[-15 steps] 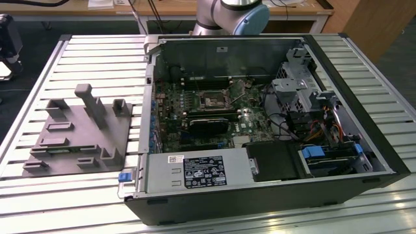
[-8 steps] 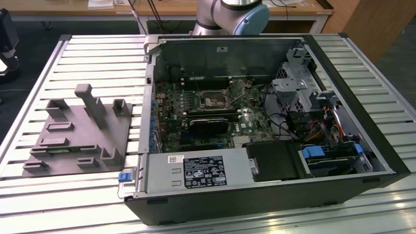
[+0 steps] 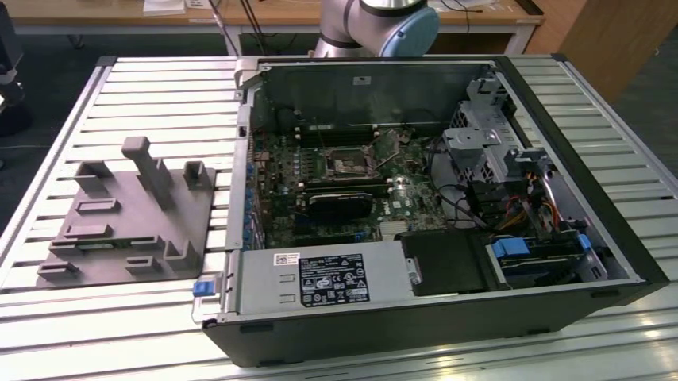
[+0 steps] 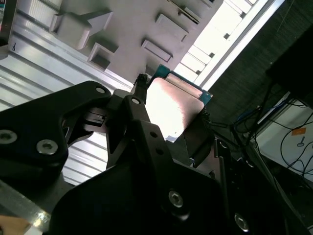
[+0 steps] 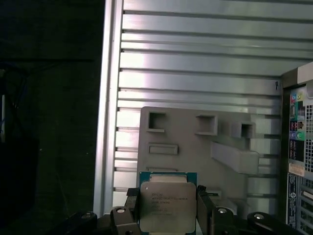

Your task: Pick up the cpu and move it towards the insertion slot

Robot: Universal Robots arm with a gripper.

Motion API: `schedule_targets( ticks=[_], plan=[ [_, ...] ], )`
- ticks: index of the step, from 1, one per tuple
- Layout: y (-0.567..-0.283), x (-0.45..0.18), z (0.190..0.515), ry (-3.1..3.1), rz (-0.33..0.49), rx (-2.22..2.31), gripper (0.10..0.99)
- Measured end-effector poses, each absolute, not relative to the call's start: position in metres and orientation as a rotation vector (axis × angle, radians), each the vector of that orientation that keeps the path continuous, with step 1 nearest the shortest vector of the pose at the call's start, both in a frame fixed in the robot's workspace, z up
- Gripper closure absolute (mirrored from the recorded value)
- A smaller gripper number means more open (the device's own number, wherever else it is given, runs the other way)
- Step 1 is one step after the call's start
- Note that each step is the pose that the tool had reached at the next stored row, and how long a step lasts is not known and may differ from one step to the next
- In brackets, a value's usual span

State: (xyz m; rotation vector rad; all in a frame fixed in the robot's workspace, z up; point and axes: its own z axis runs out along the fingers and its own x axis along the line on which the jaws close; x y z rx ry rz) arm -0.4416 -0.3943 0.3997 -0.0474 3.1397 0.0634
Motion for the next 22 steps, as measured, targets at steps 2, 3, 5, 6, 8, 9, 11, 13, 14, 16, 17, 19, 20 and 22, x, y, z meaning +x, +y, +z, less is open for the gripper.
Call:
schedule_targets(
  ticks=[2,3,5,6,8,9,11,13,14,16,17,19,20,22],
  plan=[
    [-0.394,-0.442,0.404,3.14,0.063,-0.047,0.541],
    [-0.394,-0.442,0.406,3.14,0.062,-0.047,0.541],
    [-0.394,-0.442,0.41,3.14,0.061,-0.047,0.541],
    [-0.394,-0.442,0.411,3.14,0.061,-0.047,0.541],
    [-0.394,-0.442,0.415,3.14,0.06,-0.047,0.541],
    [-0.394,-0.442,0.417,3.14,0.059,-0.047,0.541],
    [-0.394,-0.442,0.421,3.14,0.058,-0.046,0.541],
    [-0.394,-0.442,0.425,3.14,0.058,-0.046,0.541],
    [-0.394,-0.442,0.427,3.14,0.058,-0.046,0.541],
    [-0.394,-0.441,0.429,3.14,0.058,-0.046,0.541],
    [-0.394,-0.44,0.429,3.14,0.057,-0.046,0.541],
    [-0.393,-0.435,0.429,3.14,0.057,-0.046,0.541],
    [-0.393,-0.433,0.429,3.14,0.057,-0.046,0.541],
    [-0.393,-0.428,0.429,3.14,0.057,-0.046,0.541]
  ],
)
